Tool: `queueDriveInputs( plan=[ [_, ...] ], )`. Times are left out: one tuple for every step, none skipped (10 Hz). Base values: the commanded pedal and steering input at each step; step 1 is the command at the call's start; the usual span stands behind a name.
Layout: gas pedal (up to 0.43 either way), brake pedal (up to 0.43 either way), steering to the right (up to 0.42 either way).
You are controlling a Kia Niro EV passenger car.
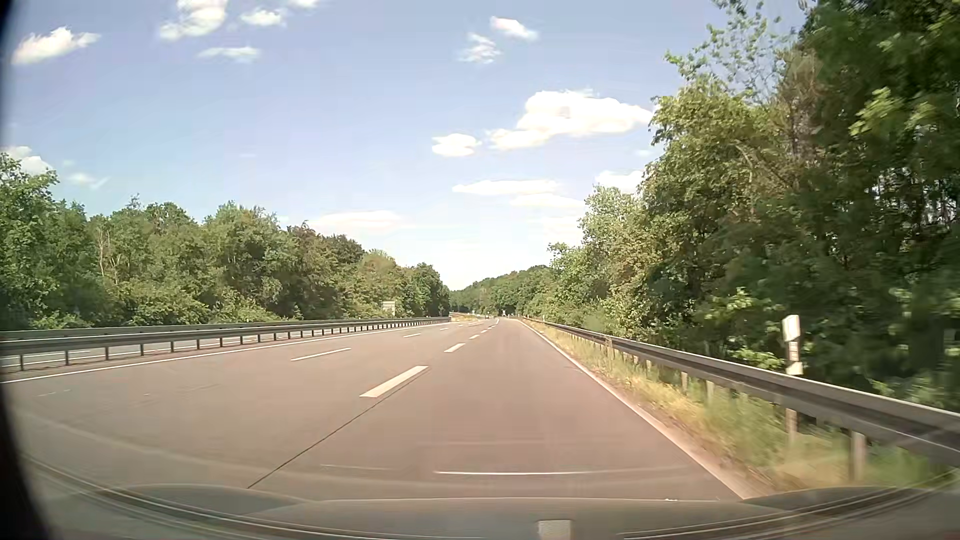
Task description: Follow the waypoints while adhering to traffic rules and regulations
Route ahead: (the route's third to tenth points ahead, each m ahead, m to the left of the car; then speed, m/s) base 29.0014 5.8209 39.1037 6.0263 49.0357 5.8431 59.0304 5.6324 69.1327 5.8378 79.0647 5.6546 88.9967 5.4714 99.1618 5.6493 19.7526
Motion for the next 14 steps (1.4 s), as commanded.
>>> queueDriveInputs(
  plan=[
    [0.378,0.030,-0.003],
    [0.378,0.030,-0.003],
    [0.390,0.030,-0.003],
    [0.398,0.030,-0.003],
    [0.398,0.030,-0.002],
    [0.398,0.030,-0.001],
    [0.398,0.030,-0.001],
    [0.398,0.030,-0.001],
    [0.398,0.030,-0.001],
    [0.398,0.030,-0.001],
    [0.398,0.030,-0.001],
    [0.398,0.030,-0.001],
    [0.398,0.030,-0.001],
    [0.398,0.030,-0.001]
  ],
)
